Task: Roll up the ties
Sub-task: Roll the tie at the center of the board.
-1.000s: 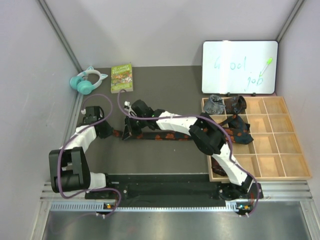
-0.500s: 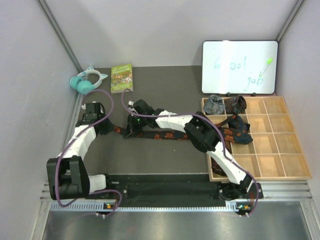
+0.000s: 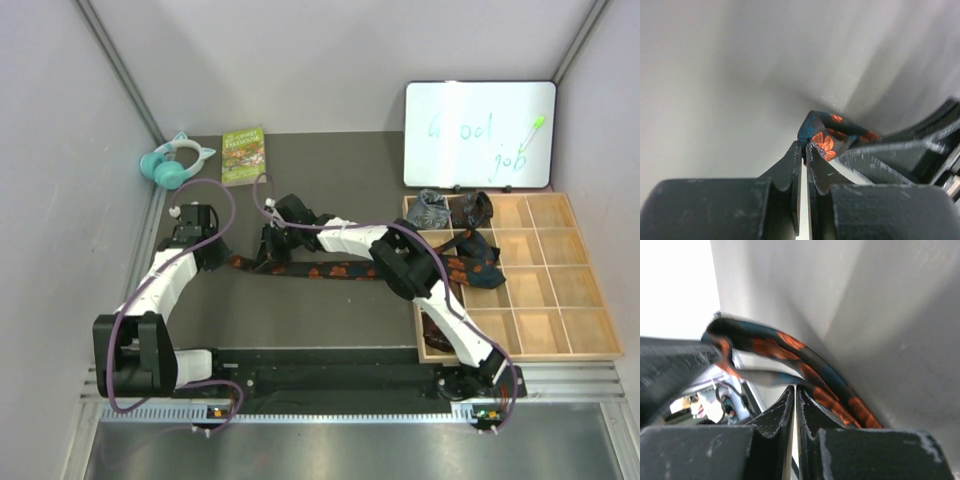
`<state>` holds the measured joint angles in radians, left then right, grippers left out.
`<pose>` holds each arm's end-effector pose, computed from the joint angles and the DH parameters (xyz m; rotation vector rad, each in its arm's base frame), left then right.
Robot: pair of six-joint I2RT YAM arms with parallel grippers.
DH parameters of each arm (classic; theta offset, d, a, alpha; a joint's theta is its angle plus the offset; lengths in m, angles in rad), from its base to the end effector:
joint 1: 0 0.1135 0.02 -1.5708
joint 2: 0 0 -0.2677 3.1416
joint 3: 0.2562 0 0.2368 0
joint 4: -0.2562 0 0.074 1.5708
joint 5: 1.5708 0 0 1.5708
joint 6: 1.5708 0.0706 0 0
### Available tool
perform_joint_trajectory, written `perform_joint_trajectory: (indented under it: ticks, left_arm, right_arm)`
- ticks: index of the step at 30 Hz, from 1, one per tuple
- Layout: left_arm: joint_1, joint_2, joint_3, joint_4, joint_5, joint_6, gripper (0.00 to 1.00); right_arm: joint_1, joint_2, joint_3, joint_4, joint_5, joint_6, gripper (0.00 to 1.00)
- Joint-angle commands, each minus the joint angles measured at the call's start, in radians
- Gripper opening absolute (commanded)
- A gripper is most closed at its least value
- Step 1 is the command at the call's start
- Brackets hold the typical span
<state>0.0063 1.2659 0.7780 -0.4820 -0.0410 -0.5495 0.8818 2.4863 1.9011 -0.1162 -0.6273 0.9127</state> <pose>0.2518 0.0045 0.1953 -0.7144 2.4452 -0.1614 0.3218 0.4559 0.1155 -0.3592 2.6638 1.5024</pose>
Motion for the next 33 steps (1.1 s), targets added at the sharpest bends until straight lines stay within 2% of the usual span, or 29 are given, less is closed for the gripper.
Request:
perform_joint_trajectory:
  ticks: [1, 4, 14, 23, 33]
  left_arm:
    - [-0.003, 0.022, 0.067, -0.010, -0.086, 0.019, 0.00]
    - [-0.003, 0.035, 0.079, -0.007, -0.105, 0.013, 0.00]
    - [-0.003, 0.052, 0.095, -0.013, -0.132, 0.011, 0.00]
    - [-0.065, 0.058, 0.102, -0.012, -0.143, -0.013, 0.00]
    - [-0.089, 0.061, 0.125, -0.040, -0.168, -0.017, 0.00]
  right_arm:
    - [0.005, -0.128, -0.083, 0.059, -0.045, -0.011, 0.06]
    - [0.003, -0.150, -0.090, 0.043, -0.023, -0.026, 0.06]
    - [-0.001, -0.038, 0.045, 0.047, -0.028, 0.037, 0.06]
    - [-0.004, 0.054, 0.150, 0.015, -0.025, 0.041, 0.06]
    - [-0.009, 0.085, 0.159, 0.015, -0.015, 0.043, 0.06]
